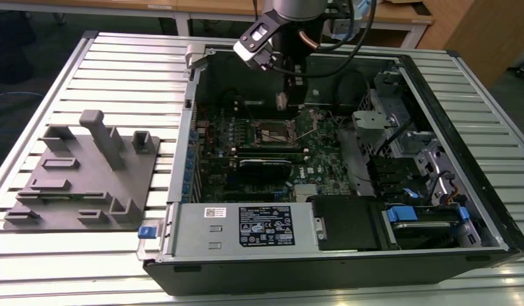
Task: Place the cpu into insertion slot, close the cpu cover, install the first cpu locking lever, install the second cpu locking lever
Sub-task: 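Place the cpu into insertion slot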
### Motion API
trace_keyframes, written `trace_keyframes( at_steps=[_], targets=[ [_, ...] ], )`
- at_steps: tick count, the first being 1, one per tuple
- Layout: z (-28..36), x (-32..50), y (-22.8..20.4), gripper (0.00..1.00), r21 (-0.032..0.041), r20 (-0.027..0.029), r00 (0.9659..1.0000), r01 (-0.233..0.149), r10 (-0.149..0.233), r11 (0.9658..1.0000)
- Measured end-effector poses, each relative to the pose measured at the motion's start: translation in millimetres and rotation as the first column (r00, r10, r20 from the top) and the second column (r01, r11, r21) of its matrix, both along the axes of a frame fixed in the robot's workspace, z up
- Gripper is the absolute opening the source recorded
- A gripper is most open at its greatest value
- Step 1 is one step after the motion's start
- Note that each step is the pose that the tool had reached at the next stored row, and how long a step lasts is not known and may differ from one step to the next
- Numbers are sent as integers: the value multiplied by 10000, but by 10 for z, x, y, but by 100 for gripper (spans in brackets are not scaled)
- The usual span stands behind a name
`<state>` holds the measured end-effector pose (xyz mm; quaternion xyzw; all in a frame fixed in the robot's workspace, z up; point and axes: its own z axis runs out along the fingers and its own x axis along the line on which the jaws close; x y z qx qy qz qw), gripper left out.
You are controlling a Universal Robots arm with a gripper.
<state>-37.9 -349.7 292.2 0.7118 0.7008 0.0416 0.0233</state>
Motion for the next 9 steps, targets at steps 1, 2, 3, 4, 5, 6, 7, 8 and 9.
trace_keyframes(
  at_steps=[1, 2, 3, 4, 5, 6, 7, 8, 9],
  targets=[
    [0, -2, 0, 54, 34, 0, 10000, 1, -1, 10000],
    [-4, -6, 0, 54, 50, 2, 10000, 1, -1, 10000],
    [-10, -12, 1, 54, 53, 2, 10000, 0, 0, 10000],
    [-17, -19, 0, 54, 52, 1, 10000, 0, 0, 10000],
    [-26, -26, 0, 54, 52, 1, 10000, 0, 0, 10000],
    [-37, -33, 0, 54, 52, 1, 10000, 0, 0, 10000],
    [-46, -37, 0, 54, 52, 1, 10000, 0, 0, 10000],
    [-49, -37, 0, 54, 50, 0, 10000, 0, 0, 10000],
    [-49, -37, 0, 54, 50, -1, 10000, 0, 0, 10000]
  ],
)
